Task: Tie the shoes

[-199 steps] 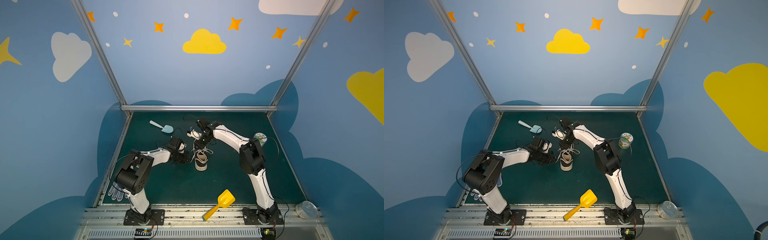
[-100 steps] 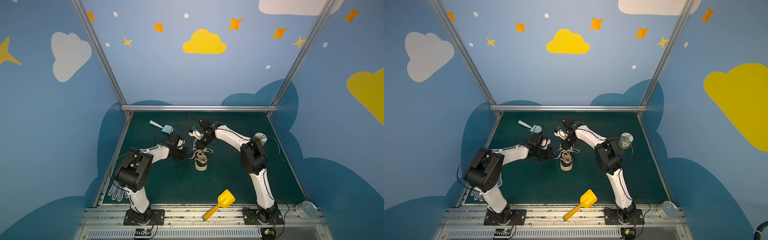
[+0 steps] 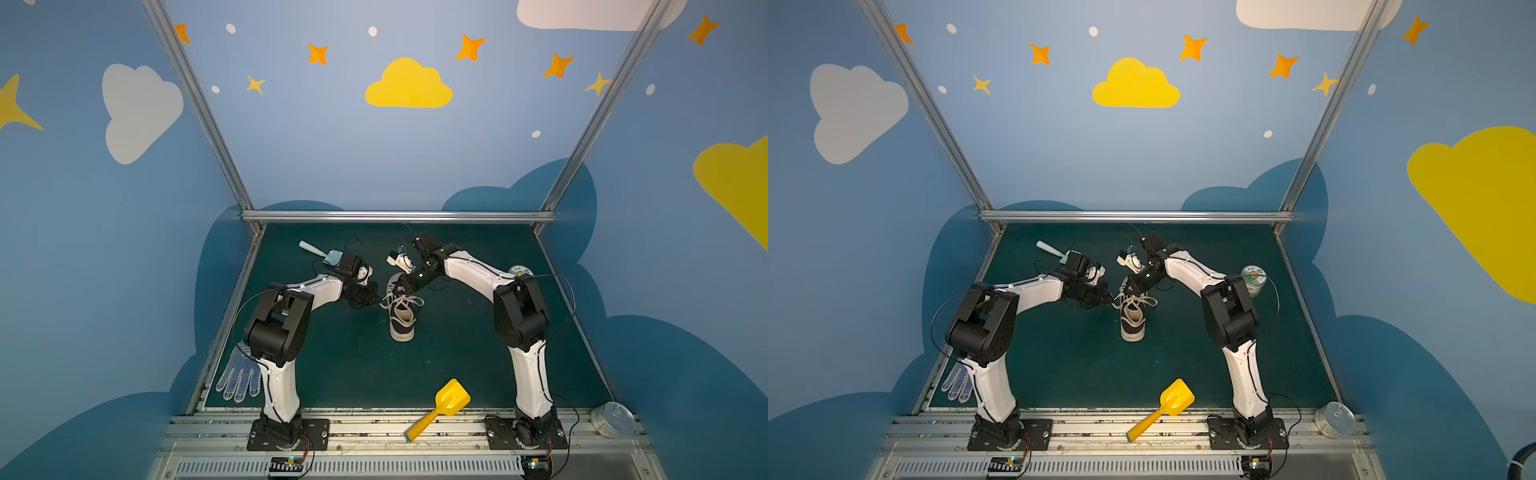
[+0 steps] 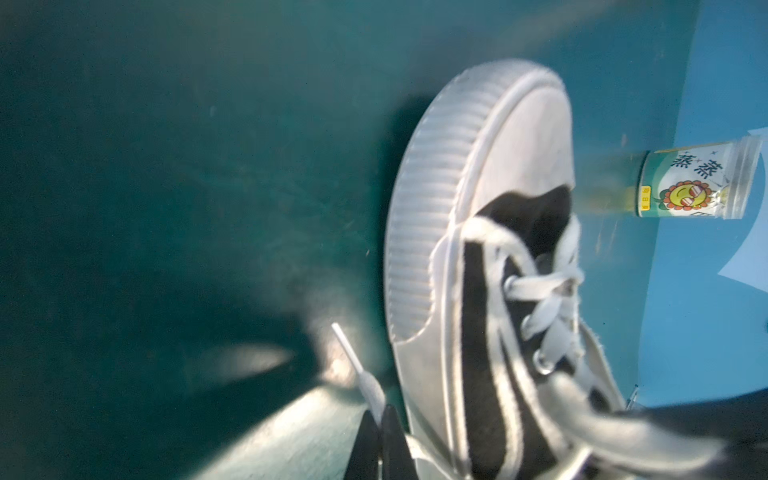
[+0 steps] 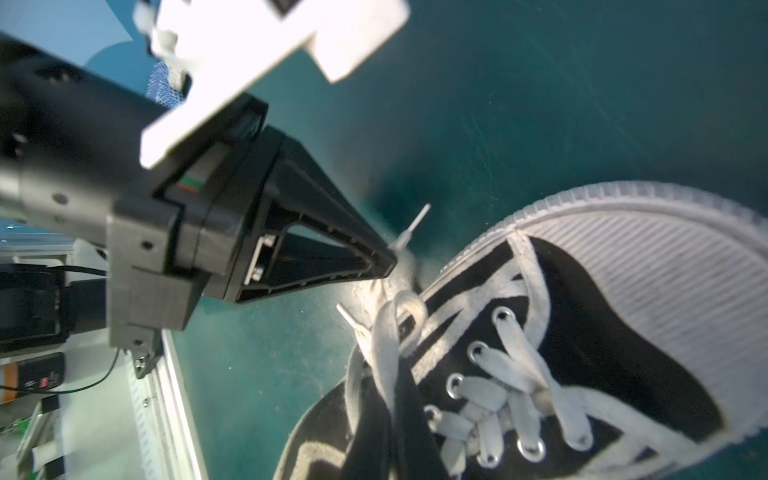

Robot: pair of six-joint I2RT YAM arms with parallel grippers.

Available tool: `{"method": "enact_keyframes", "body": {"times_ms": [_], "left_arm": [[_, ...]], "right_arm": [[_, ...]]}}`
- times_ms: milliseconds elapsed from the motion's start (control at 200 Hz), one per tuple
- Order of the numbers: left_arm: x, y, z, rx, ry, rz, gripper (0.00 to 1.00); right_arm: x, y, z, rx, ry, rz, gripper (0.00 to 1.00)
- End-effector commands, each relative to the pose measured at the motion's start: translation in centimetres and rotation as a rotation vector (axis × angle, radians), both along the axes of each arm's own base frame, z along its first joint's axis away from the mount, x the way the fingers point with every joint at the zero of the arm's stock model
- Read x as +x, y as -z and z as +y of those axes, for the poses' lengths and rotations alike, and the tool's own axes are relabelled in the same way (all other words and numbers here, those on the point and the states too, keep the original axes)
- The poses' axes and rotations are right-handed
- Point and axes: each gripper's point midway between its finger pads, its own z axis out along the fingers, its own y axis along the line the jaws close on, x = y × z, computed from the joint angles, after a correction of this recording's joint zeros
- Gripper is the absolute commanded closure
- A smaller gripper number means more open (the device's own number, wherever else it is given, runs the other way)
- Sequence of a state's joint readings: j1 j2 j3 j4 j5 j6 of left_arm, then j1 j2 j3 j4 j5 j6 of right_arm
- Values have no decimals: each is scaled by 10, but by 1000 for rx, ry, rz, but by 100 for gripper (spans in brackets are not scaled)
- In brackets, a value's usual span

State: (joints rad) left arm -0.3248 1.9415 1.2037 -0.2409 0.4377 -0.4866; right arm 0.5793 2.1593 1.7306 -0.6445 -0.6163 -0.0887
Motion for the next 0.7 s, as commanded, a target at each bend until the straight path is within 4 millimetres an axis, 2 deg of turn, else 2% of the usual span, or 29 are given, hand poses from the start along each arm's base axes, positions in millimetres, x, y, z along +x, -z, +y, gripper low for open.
{"method": "enact_keyframes", "body": {"times_ms": [0, 335, 471, 571, 656, 696], "left_arm": [[10, -5, -1, 0, 38, -4, 94], [47, -15, -17, -37, 72, -35, 95], [57, -21, -31, -88, 102, -46, 96], [63, -31, -44, -138, 129, -64, 96], [66, -35, -51, -151, 140, -75, 96], [68, -36, -54, -157, 145, -79, 96]], "right_arm": [[-5, -26, 3, 69, -10, -3, 100], [-10, -27, 3, 73, -24, 11, 100], [-10, -26, 2, 64, -29, 19, 100], [-9, -27, -1, 47, -17, 22, 83], [-5, -31, -6, 45, 7, 25, 61], [-3, -34, -9, 45, 21, 22, 55]]}}
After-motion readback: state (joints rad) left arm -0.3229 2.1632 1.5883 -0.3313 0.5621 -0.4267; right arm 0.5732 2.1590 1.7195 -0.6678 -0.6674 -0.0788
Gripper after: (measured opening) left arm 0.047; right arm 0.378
